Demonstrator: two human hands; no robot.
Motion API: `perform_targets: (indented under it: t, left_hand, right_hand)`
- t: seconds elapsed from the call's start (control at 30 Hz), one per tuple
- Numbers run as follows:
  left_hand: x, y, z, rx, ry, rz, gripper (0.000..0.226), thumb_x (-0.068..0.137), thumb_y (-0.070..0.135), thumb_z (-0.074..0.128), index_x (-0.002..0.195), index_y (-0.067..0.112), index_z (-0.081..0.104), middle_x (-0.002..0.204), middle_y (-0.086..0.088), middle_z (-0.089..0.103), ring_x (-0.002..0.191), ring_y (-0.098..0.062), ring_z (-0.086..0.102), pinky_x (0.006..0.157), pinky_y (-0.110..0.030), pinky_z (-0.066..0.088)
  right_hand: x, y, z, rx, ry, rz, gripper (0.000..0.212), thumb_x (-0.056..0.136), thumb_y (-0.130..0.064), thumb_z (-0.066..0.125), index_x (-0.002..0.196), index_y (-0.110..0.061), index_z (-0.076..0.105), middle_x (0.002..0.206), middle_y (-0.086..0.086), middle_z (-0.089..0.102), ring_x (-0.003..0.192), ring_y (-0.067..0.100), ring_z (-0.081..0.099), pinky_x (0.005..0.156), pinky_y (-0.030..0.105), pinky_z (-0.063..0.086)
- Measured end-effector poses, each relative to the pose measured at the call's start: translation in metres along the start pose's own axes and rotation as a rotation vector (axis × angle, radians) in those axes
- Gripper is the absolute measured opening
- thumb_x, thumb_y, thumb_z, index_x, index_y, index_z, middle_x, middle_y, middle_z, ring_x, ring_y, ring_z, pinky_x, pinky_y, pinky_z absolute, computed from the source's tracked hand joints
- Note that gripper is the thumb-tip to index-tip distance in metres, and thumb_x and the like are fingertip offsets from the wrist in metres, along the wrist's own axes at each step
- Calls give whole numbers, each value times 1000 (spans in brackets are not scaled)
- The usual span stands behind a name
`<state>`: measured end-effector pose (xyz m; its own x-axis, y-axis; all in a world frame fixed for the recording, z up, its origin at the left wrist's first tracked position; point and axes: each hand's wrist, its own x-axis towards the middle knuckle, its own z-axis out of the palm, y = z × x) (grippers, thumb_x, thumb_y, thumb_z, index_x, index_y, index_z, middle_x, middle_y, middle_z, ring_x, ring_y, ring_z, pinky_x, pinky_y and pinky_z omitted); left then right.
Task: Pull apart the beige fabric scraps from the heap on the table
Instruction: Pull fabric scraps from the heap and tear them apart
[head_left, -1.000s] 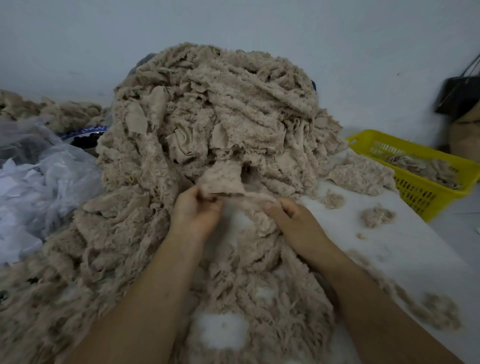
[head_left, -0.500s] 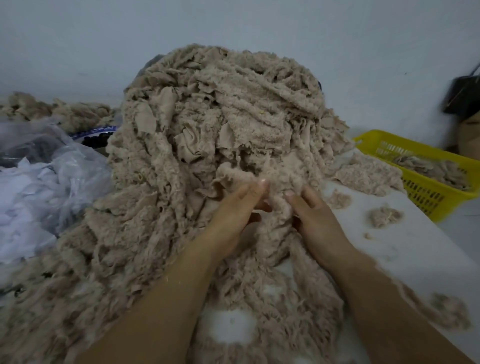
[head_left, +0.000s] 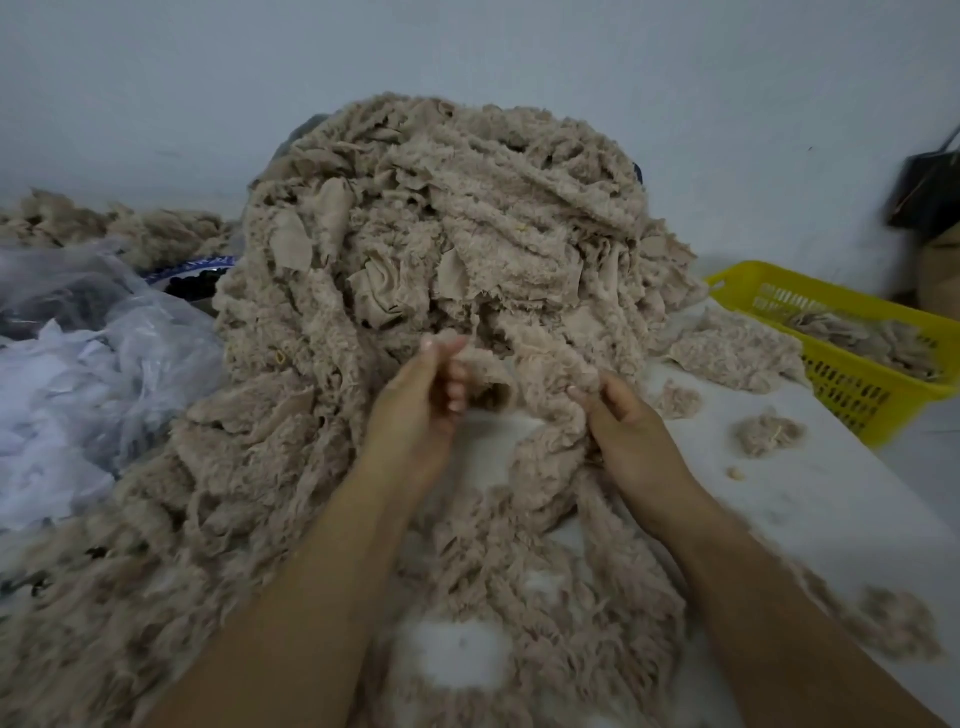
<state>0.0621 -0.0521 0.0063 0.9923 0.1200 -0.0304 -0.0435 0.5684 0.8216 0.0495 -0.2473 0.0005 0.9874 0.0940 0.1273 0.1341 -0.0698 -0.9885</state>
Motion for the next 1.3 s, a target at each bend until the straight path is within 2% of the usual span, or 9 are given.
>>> perform_targets:
  t: [0.1, 0.23, 0.53, 0.67, 0.8, 0.87, 0.93, 1.13, 1.3]
  left_hand:
    - [-11, -14, 18, 350, -121, -68, 49, 75, 71, 67, 91, 26, 78, 80, 7, 70, 71, -8, 64, 69, -26, 49]
    - [-16, -16, 24, 272, -64, -62, 38, 73, 51, 81, 90, 17, 81, 103, -13, 76, 102, -28, 72, 96, -44, 55]
    - [-8, -8, 18, -54, 75, -17, 34, 101, 35, 51, 100, 12, 75, 50, 8, 51, 43, -3, 41, 47, -14, 40]
    - [9, 10, -10, -307, 189, 16, 27, 107, 21, 39, 113, 8, 62, 51, 8, 41, 39, -2, 31, 38, -12, 26]
    - [-2, -6, 6, 182, 12, 35, 34, 100, 39, 53, 117, 11, 63, 89, -15, 64, 72, -19, 57, 70, -21, 53]
    - [-11, -20, 13, 675, -78, 32, 80, 81, 78, 50, 147, 32, 43, 145, -4, 51, 117, -15, 53, 100, -21, 42]
    - [-14, -25, 17, 923, -129, 146, 90, 75, 88, 45, 151, 40, 34, 155, 16, 33, 131, 3, 31, 99, -10, 26]
    - [-14, -34, 14, 1329, -264, 305, 30, 94, 41, 63, 106, 14, 69, 98, 8, 54, 94, -9, 46, 74, -17, 35]
    - [-14, -20, 18, 616, 47, 62, 21, 102, 14, 50, 85, 13, 62, 65, 4, 58, 55, -9, 51, 51, -20, 40]
  right_hand:
    - [-2, 2, 4, -111, -90, -55, 16, 102, -28, 53, 94, -21, 65, 82, 0, 67, 71, 4, 61, 63, 14, 47]
    - [-6, 1, 7, -204, -158, -108, 19, 102, -27, 53, 93, -15, 64, 87, 4, 68, 79, 10, 63, 71, 23, 48]
    - [-9, -7, 15, -198, -164, -193, 30, 102, -33, 47, 76, -19, 45, 62, -13, 38, 55, 0, 38, 54, 7, 35]
    - [-2, -12, -5, 322, 102, -36, 23, 105, -26, 46, 85, -33, 56, 53, -14, 46, 47, 2, 40, 44, 13, 35]
    - [8, -13, -16, 708, 209, 66, 14, 105, -16, 45, 94, -23, 51, 62, -4, 59, 53, 7, 53, 49, 19, 44]
    - [8, -10, -14, 773, 170, 61, 12, 104, -15, 47, 93, -17, 51, 71, 1, 68, 62, 10, 62, 56, 21, 52]
    - [7, -10, -13, 805, 132, 45, 10, 102, -16, 48, 94, -15, 53, 77, 4, 72, 69, 12, 67, 61, 22, 55]
    - [4, -15, -9, 853, 69, 35, 11, 89, -21, 61, 93, -14, 53, 82, 6, 74, 74, 14, 70, 64, 24, 56]
    - [7, -15, -17, 858, 181, 77, 19, 98, -10, 48, 81, -16, 51, 67, -4, 57, 59, 10, 55, 55, 25, 50]
